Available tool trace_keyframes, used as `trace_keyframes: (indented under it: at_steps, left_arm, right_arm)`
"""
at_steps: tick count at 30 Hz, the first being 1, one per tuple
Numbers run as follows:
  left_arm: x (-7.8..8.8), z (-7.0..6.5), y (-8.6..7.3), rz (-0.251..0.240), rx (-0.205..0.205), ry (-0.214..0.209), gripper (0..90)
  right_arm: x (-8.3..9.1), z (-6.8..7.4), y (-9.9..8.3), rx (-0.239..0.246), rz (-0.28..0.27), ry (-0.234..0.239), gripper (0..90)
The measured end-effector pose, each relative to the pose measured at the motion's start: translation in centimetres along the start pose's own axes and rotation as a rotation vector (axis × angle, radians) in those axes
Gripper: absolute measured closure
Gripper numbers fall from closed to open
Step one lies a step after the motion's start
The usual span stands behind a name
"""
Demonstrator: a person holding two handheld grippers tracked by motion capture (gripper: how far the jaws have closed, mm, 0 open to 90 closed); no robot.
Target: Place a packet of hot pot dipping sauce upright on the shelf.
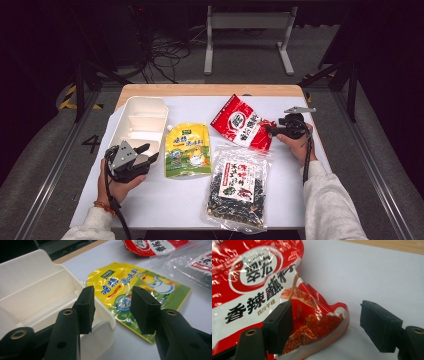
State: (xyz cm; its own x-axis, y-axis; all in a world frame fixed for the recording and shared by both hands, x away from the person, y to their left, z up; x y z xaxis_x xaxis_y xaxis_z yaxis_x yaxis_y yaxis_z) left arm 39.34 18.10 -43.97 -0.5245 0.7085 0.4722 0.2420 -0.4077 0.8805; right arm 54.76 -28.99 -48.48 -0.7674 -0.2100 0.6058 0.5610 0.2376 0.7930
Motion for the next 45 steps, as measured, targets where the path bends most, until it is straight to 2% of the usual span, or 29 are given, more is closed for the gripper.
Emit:
trace_keyframes:
  at_steps: [2, 3, 5, 6, 8, 10, 12, 13, 14, 16, 21, 24, 28, 29, 30, 32, 33, 35, 38, 42, 45]
  left_arm:
    - [0.0, -0.2, 0.2, -0.008, 0.0, 0.001, 48.0]
    - [0.2, -0.5, 0.6, -0.029, -0.003, 0.006, 45.5]
    - [0.2, -0.8, 0.9, -0.038, -0.004, -0.008, 44.9]
    - [0.2, -1.1, 1.2, -0.045, -0.011, -0.011, 42.5]
    - [0.1, -1.6, 1.4, -0.056, -0.008, -0.038, 41.6]
    - [-0.2, -2.1, 1.7, -0.047, -0.029, -0.041, 40.3]
    - [-0.7, -2.9, 1.8, -0.03, -0.041, -0.077, 38.4]
    - [-0.7, -2.9, 1.8, -0.03, -0.041, -0.077, 38.3]
    - [-1.3, -3.5, 1.8, -0.016, -0.042, -0.094, 38.1]
    - [-2.1, -4.1, 1.6, 0.011, -0.05, -0.11, 37.8]
    - [-3.4, -5.5, 1.3, 0.073, -0.082, -0.158, 36.2]
    - [-3.9, -5.8, 0.9, 0.094, -0.079, -0.17, 35.1]
    - [-3.9, -5.8, 0.7, 0.097, -0.071, -0.182, 33.9]
    - [-3.8, -5.8, 0.7, 0.096, -0.07, -0.182, 33.9]
    - [-3.8, -5.8, 0.7, 0.098, -0.067, -0.188, 33.2]
    - [-3.7, -5.9, 0.7, 0.1, -0.067, -0.192, 32.7]
    - [-3.7, -5.9, 0.7, 0.101, -0.068, -0.195, 32.3]
    - [-3.8, -6.0, 0.5, 0.111, -0.069, -0.194, 31.2]
    - [-3.8, -6.2, 0.2, 0.126, -0.059, -0.206, 28.9]
    - [-3.6, -6.6, -0.5, 0.149, -0.062, -0.205, 25.5]
    - [-3.1, -7.0, -1.3, 0.17, -0.057, -0.205, 24.1]
  right_arm:
    - [-0.5, 0.3, -0.1, 0.003, -0.001, 0.031, 24.5]
    - [-0.6, 0.3, -0.1, 0.003, 0.005, 0.039, 24.0]
    - [-0.6, 0.4, -0.1, 0.008, 0.007, 0.04, 24.3]
    - [-0.6, 0.8, -0.1, 0.013, 0.018, 0.082, 29.3]
    - [-0.5, 1.0, -0.2, 0.017, 0.026, 0.086, 32.0]
    - [-0.4, 1.0, -0.2, 0.014, 0.032, 0.1, 36.3]
    - [-0.1, 0.7, -0.2, -0.006, 0.033, 0.113, 43.0]
    - [-0.1, 0.7, -0.2, -0.006, 0.033, 0.113, 43.0]
    - [0.3, 0.3, -0.3, -0.025, 0.033, 0.133, 51.1]
    - [0.7, 0.2, -0.4, -0.031, 0.041, 0.147, 54.8]
    - [1.7, 0.1, -0.8, -0.033, 0.07, 0.175, 58.9]
    - [2.5, 0.0, -1.5, -0.037, 0.091, 0.19, 59.5]
    - [3.4, -0.3, -2.2, -0.065, 0.118, 0.21, 58.7]
    - [3.8, -0.4, -2.6, -0.06, 0.137, 0.224, 56.7]
    - [4.4, -0.6, -2.9, -0.033, 0.162, 0.225, 54.6]
    - [4.9, -0.7, -2.9, 0.004, 0.178, 0.222, 54.5]
    - [5.2, -0.7, -2.9, 0.042, 0.192, 0.22, 54.5]
    - [5.6, -0.7, -2.9, 0.072, 0.22, 0.233, 54.8]
    - [6.3, -0.7, -3.3, 0.09, 0.28, 0.295, 48.3]
    - [6.9, -0.6, -3.8, 0.118, 0.293, 0.31, 45.8]
    - [7.3, -0.6, -4.4, 0.177, 0.338, 0.306, 46.7]
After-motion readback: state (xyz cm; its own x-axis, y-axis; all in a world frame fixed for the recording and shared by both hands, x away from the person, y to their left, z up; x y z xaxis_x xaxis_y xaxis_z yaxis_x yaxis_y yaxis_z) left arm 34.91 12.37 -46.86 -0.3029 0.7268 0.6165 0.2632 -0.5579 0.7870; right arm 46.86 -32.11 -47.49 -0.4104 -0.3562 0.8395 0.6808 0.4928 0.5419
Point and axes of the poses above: each handheld gripper's, and its own axes: x roughly backward along the jaws, y roughly out of its top, z roughly to its left, the point moved 6 cm from there along -x, roughly forward along the jaws, and after that the axes turned 13 degrees about -y, right-handed, at the moved point
